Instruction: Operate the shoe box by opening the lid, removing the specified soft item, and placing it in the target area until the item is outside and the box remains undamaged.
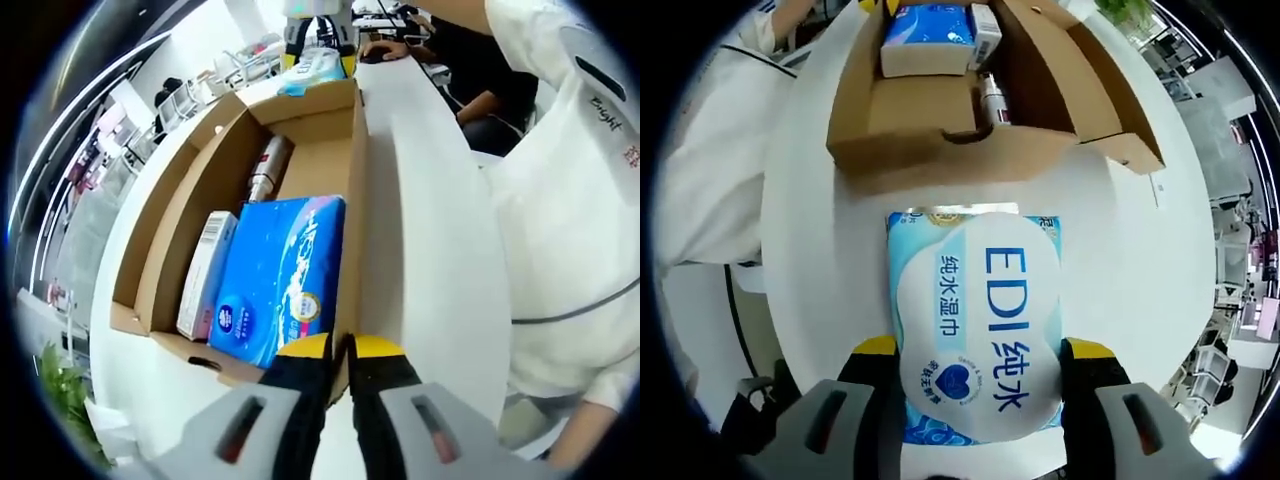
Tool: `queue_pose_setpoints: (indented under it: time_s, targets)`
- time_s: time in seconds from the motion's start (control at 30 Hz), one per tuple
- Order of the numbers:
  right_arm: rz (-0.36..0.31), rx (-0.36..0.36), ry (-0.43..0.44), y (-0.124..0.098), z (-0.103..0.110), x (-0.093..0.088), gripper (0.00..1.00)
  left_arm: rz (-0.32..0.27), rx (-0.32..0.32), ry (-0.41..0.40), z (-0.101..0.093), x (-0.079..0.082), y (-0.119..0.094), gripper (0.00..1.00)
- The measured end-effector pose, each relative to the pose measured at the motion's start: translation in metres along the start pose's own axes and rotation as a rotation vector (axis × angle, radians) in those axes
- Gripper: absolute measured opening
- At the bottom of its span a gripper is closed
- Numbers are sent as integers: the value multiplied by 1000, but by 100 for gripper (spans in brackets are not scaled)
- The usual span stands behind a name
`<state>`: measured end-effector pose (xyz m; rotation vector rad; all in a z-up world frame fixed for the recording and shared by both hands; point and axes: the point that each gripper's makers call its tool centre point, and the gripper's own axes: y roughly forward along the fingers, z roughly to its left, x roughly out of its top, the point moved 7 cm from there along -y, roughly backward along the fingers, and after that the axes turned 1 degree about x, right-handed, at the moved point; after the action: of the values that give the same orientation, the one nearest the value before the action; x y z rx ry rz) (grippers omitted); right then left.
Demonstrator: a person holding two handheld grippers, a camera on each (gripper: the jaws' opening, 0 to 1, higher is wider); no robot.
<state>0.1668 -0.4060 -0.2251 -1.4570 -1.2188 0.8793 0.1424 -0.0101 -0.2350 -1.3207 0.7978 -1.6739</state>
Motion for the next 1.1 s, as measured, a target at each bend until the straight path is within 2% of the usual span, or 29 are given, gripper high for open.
queue_pose_setpoints:
  time_s: [0.33, 0.67, 0.87, 1.1]
  targets:
    - [-17, 7, 4, 9, 1, 2, 61, -5, -4, 4, 1, -1, 0, 6]
    - [-52, 15, -46, 13, 2, 14, 61, -3, -3, 3, 0, -1, 0, 6]
    - [-43, 23, -64, 18, 1, 13, 61, -4, -3, 0, 0, -1, 0, 6]
    - [-67, 25, -57, 15, 0, 15, 61, -5, -5, -2, 0, -1, 0, 6]
